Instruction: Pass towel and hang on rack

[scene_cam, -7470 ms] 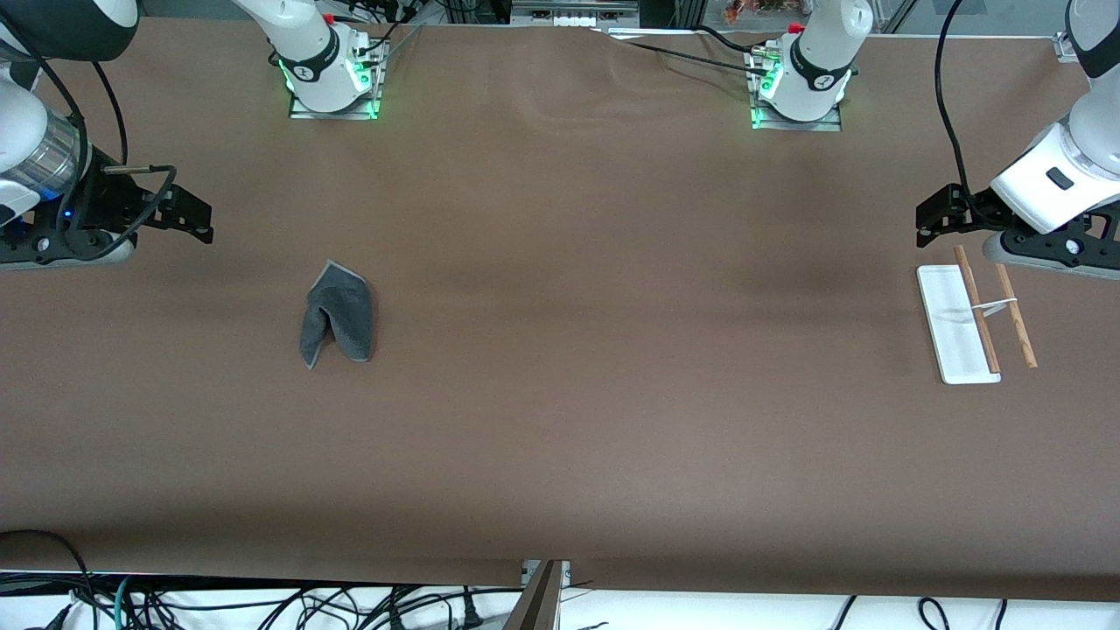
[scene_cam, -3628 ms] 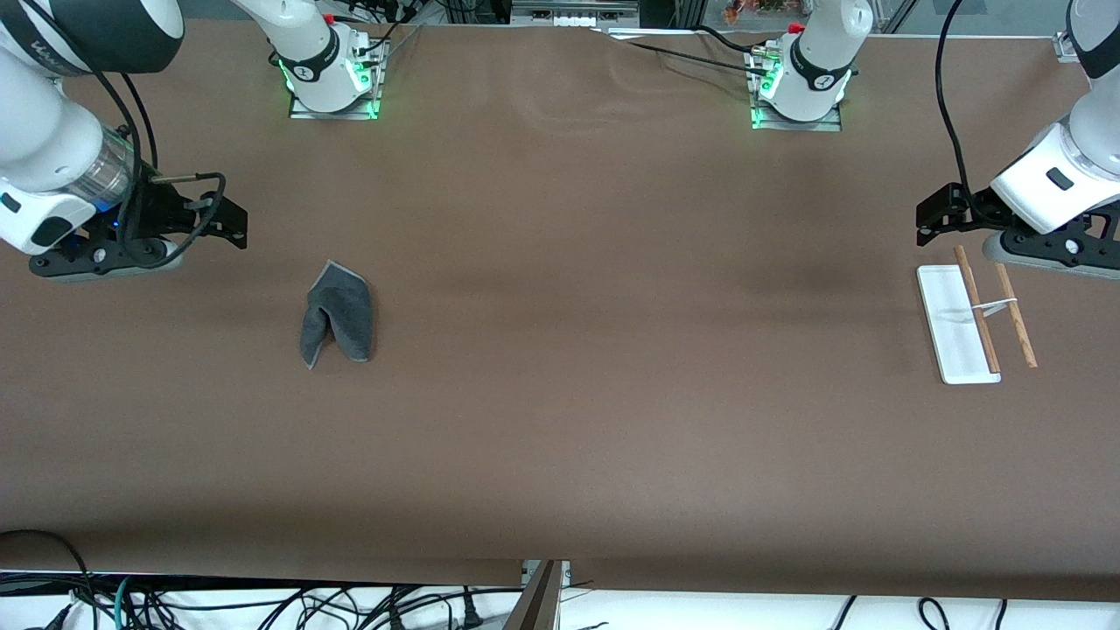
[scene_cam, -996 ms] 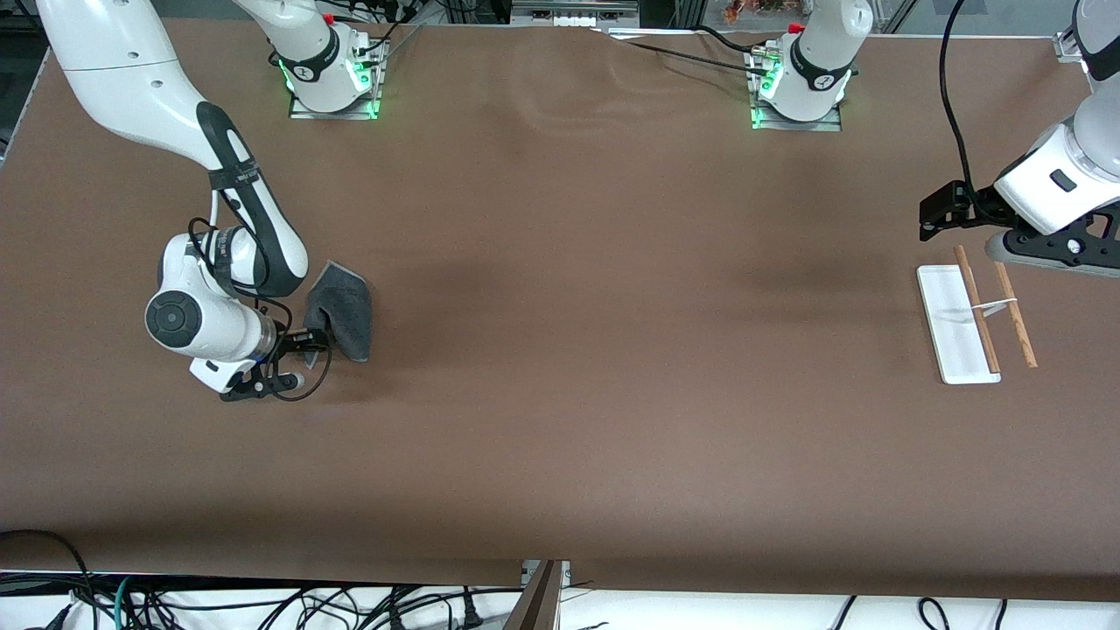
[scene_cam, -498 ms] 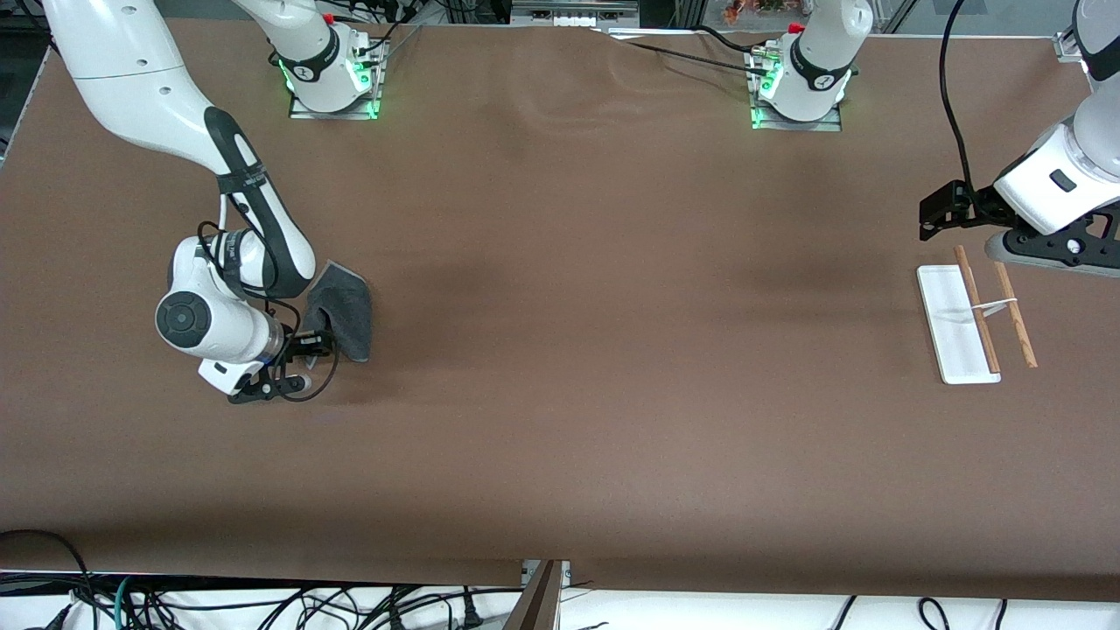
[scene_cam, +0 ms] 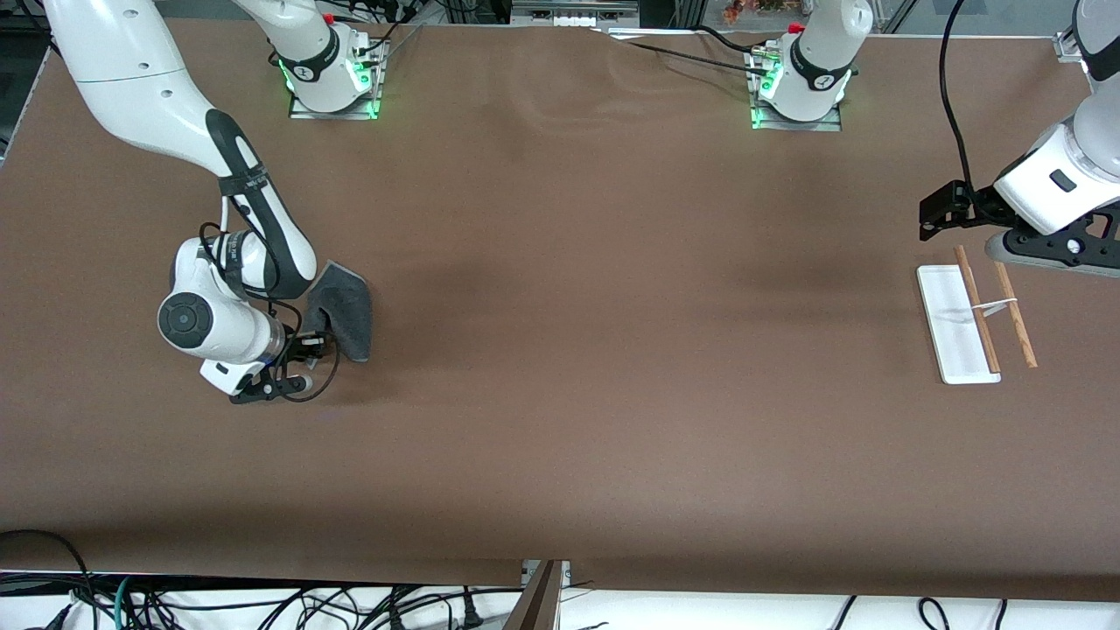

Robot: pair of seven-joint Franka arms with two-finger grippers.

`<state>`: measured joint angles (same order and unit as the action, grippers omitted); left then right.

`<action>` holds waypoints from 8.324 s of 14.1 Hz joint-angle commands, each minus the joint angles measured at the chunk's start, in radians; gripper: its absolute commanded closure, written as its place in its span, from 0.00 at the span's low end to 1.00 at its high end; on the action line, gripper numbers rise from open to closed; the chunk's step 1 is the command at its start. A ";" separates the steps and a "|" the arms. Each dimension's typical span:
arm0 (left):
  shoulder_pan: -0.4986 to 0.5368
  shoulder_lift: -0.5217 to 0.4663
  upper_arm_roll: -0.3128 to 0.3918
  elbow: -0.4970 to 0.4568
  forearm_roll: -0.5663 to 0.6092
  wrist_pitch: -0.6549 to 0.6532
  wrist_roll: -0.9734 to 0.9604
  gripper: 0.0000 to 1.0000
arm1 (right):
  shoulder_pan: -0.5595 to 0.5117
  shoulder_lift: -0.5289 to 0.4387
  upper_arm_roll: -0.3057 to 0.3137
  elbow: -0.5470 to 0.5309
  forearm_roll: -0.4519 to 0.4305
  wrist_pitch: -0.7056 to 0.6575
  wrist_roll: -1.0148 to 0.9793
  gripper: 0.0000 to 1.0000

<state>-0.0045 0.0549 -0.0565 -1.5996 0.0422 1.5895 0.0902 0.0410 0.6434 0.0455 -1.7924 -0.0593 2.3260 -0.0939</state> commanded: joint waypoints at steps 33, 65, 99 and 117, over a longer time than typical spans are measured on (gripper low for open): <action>0.044 0.216 -0.009 0.049 -0.880 -0.033 0.371 0.00 | 0.562 -0.128 -0.009 0.775 0.530 -0.693 1.136 1.00; 0.035 0.720 -0.051 -0.117 -1.360 -0.476 1.567 0.00 | 0.866 -0.053 0.005 0.801 0.556 -0.175 1.771 1.00; 0.115 0.502 0.130 0.232 -0.969 -0.561 1.096 1.00 | 0.578 -0.273 0.004 0.582 0.639 -0.293 1.544 0.00; 0.552 0.634 0.136 0.475 -0.507 -0.355 1.169 1.00 | 0.096 -0.663 -0.004 0.237 0.012 -0.909 0.097 0.00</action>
<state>0.5451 0.6709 0.0872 -1.1684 -0.5209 1.2351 1.2388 0.1879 0.0262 0.0305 -1.4925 -0.0132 1.4147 0.1035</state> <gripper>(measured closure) 0.974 0.000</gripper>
